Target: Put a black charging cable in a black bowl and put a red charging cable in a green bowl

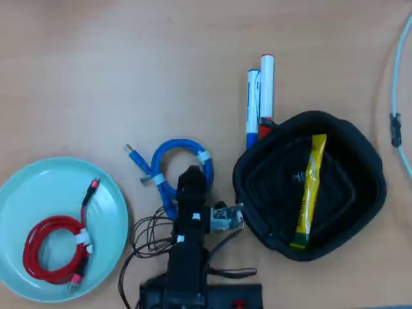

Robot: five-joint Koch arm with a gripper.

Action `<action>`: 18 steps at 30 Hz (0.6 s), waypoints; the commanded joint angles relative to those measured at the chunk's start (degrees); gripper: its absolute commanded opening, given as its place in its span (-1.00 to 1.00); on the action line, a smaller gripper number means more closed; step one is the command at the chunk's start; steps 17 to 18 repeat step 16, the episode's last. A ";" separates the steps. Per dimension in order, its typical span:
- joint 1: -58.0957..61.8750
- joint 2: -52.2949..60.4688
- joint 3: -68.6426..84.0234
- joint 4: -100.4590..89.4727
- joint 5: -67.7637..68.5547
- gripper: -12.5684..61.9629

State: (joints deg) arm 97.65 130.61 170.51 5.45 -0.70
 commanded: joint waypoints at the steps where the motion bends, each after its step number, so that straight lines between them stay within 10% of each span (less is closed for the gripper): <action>1: 0.97 5.36 3.16 1.23 0.35 -0.59; 18: 1.49 5.45 10.02 0.88 0.88 -0.59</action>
